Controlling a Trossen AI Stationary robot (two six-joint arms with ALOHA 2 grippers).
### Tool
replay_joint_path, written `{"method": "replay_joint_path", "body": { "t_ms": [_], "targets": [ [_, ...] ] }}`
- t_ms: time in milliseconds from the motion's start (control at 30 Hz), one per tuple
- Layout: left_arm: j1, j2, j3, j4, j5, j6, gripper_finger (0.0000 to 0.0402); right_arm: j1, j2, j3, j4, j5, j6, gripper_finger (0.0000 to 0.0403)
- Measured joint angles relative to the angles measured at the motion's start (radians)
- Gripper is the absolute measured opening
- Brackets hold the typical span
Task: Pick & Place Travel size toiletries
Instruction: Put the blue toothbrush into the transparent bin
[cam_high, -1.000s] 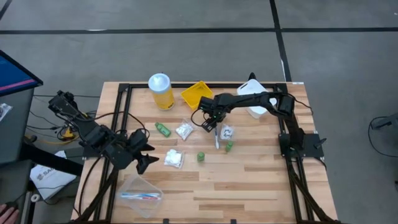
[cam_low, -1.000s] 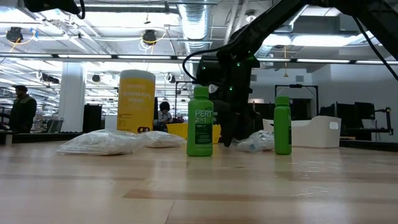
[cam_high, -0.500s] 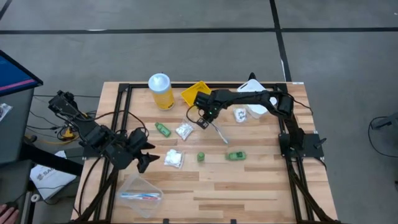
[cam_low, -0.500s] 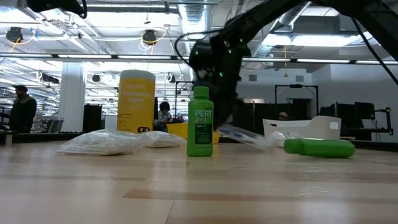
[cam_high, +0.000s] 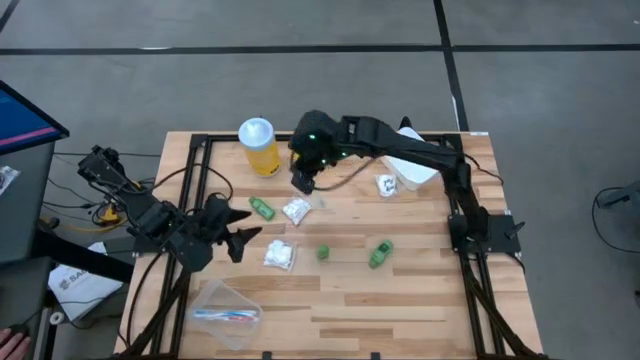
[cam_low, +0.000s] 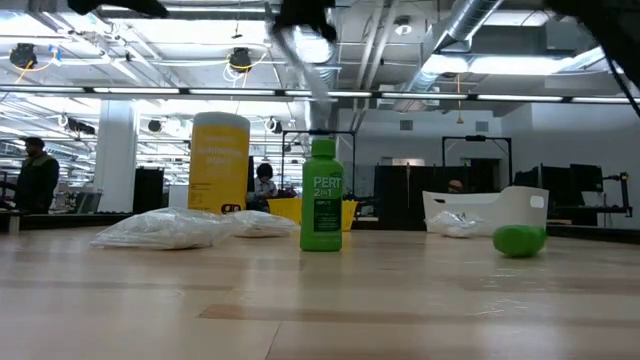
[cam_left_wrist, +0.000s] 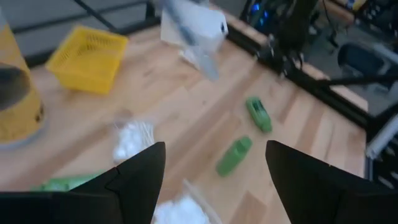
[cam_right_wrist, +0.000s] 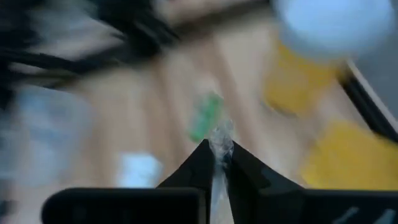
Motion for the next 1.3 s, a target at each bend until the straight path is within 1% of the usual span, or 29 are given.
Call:
{"method": "replay_joint_path", "body": {
  "t_ms": [33, 67, 100, 167, 233, 267, 300, 333, 433, 500, 667, 867, 1000, 1067, 1133, 1300],
  "targets": [
    [0.0, 0.0, 0.0, 0.011, -0.015, 0.018, 0.0273, 0.023, -0.019, -0.003, 0.05, -0.018, -0.01, 0.0014],
    [0.0, 0.0, 0.0, 0.032, -0.03, 0.043, 0.0273, 0.04, -0.058, -0.043, 0.133, -0.041, -0.013, 0.0009],
    [0.0, 0.0, 0.0, 0.065, -0.043, 0.078, 0.0273, 0.055, -0.089, -0.07, 0.165, -0.064, -0.014, 0.0007],
    [0.0, -0.004, 0.0, 0.163, -0.061, 0.187, 0.0273, 0.09, -0.123, -0.09, 0.26, -0.08, -0.014, 0.0008],
    [0.004, -0.009, 0.0, 0.279, -0.063, 0.323, 0.0273, 0.113, -0.158, -0.096, 0.246, -0.082, -0.017, 0.0015],
    [0.009, -0.01, 0.0, 0.344, -0.058, 0.394, 0.0273, 0.125, -0.16, -0.093, 0.281, -0.082, -0.018, 0.002],
    [0.021, -0.011, 0.0, 0.414, -0.046, 0.466, 0.0273, 0.136, -0.163, -0.091, 0.309, -0.083, -0.021, 0.0024],
    [0.032, -0.012, 0.0, 0.473, -0.026, 0.538, 0.0273, 0.148, -0.17, -0.095, 0.293, -0.083, -0.023, 0.0027],
    [0.09, -0.013, 0.0, 0.665, 0.096, 0.728, 0.0273, 0.181, -0.168, -0.096, 0.324, -0.087, -0.024, 0.0027],
    [0.134, -0.013, 0.001, 0.747, 0.172, 0.806, 0.0273, 0.2, -0.169, -0.096, 0.325, -0.088, -0.027, 0.0021],
    [0.241, -0.013, 0.001, 0.759, 0.281, 0.833, 0.0273, 0.238, -0.169, -0.096, 0.331, -0.088, -0.044, 0.0013],
    [0.341, 0.031, 0.0, 0.834, 0.52, 0.832, 0.0273, 0.249, -0.168, -0.096, 0.347, -0.087, -0.043, 0.0028],
    [0.383, 0.076, 0.0, 0.873, 0.619, 0.832, 0.0266, 0.249, -0.168, -0.096, 0.349, -0.087, -0.044, 0.0022],
    [0.393, 0.093, 0.0, 0.878, 0.649, 0.83, 0.0252, 0.249, -0.168, -0.096, 0.348, -0.087, -0.048, 0.0017],
    [0.392, 0.101, 0.0, 0.881, 0.656, 0.83, 0.023, 0.248, -0.168, -0.096, 0.346, -0.087, -0.051, 0.0015],
    [0.385, 0.1, 0.0, 0.887, 0.654, 0.831, 0.0145, 0.239, -0.168, -0.096, 0.346, -0.089, -0.05, 0.0026]
  ]
}}
